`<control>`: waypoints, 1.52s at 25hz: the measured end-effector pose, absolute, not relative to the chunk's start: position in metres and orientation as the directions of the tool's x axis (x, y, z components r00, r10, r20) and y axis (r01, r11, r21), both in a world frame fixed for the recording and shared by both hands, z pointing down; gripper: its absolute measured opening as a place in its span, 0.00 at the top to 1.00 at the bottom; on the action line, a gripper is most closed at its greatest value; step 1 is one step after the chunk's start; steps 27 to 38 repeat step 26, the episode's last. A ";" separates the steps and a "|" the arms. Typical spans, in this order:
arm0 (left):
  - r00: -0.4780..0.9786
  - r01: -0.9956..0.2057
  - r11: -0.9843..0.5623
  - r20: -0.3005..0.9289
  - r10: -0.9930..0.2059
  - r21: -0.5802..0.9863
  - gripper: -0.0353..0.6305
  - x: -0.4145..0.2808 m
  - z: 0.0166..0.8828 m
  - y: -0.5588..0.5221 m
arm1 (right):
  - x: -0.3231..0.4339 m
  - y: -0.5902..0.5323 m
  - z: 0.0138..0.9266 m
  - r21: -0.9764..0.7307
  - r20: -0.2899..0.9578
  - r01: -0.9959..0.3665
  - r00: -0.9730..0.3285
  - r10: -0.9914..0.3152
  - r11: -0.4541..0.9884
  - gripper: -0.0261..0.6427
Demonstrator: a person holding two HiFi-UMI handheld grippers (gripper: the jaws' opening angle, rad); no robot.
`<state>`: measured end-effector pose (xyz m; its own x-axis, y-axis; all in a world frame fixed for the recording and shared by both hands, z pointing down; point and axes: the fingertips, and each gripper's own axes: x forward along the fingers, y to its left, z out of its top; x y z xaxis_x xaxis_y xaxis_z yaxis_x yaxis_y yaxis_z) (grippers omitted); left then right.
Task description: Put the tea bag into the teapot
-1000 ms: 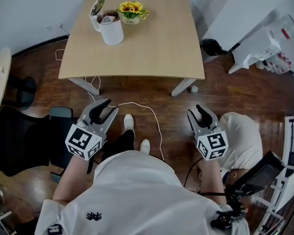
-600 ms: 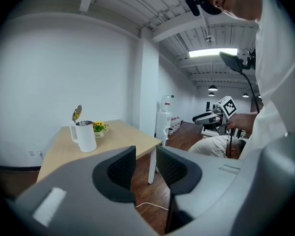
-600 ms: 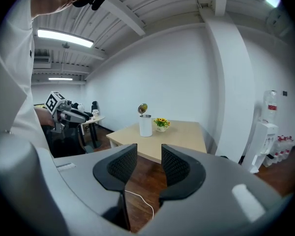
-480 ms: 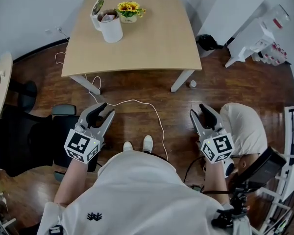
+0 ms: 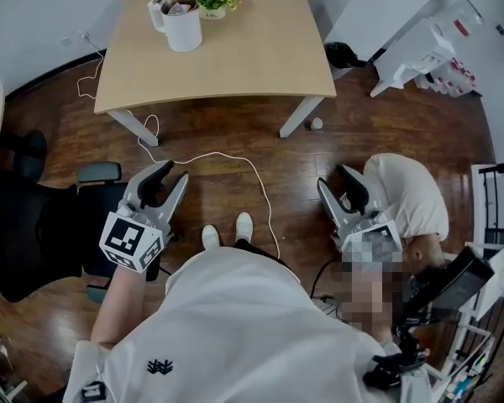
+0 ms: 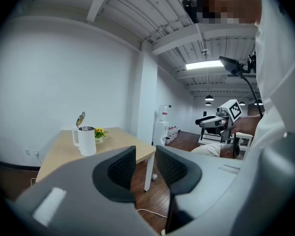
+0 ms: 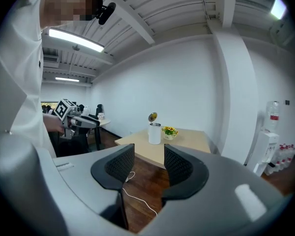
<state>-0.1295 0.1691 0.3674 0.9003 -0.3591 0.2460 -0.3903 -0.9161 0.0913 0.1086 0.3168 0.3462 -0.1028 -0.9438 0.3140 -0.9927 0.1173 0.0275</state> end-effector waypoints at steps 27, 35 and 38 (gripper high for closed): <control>0.940 -0.293 -0.950 0.217 -0.265 0.110 0.79 -0.172 0.388 0.153 | 0.038 0.297 0.363 0.149 0.421 -0.983 -0.034 -0.907 0.106 0.70; 0.940 -0.293 -0.950 0.217 -0.265 0.110 0.79 -0.172 0.388 0.153 | 0.038 0.297 0.363 0.149 0.421 -0.983 -0.034 -0.907 0.106 0.70; 0.940 -0.293 -0.950 0.217 -0.265 0.110 0.79 -0.172 0.388 0.153 | 0.038 0.297 0.363 0.149 0.421 -0.983 -0.034 -0.907 0.106 0.70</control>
